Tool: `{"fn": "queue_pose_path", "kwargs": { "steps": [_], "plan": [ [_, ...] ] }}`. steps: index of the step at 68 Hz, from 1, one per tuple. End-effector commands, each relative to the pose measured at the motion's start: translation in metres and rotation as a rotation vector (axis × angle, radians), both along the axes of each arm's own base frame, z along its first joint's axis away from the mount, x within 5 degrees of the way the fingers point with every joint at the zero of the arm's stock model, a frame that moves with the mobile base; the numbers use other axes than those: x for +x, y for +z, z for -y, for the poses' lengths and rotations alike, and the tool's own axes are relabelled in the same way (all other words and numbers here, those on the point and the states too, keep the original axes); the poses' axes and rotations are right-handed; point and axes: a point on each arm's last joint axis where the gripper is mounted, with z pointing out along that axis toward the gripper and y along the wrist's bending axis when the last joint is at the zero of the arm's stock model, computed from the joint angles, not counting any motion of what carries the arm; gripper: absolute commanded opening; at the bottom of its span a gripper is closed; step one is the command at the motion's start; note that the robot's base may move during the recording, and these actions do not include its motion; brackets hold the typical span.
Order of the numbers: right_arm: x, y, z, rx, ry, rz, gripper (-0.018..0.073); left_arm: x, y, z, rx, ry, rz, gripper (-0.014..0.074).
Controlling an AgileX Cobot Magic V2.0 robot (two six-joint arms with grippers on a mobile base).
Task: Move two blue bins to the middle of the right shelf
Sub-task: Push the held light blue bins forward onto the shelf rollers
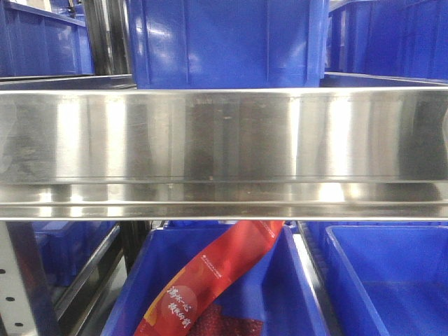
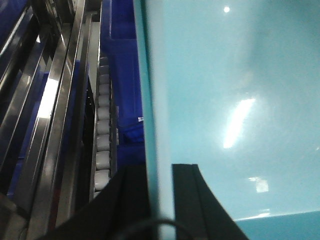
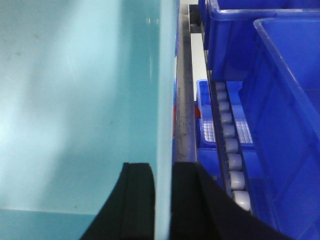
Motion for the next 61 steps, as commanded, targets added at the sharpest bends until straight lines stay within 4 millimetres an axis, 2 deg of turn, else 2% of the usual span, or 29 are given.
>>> {"fn": "queue_pose_path", "kwargs": {
  "steps": [1, 30, 61],
  "plan": [
    [-0.004, 0.017, 0.008, -0.028, -0.006, 0.115, -0.0167, -0.001, 0.016, -0.009, 0.031, 0.017, 0.117, -0.0111],
    [-0.002, 0.027, 0.002, 0.014, 0.048, 0.224, -0.0167, -0.001, 0.016, -0.009, 0.031, 0.017, 0.117, -0.0111],
    [-0.003, 0.025, 0.001, 0.028, 0.05, 0.202, -0.0167, -0.001, 0.016, -0.009, 0.032, 0.018, 0.115, -0.0111]
  ]
}}
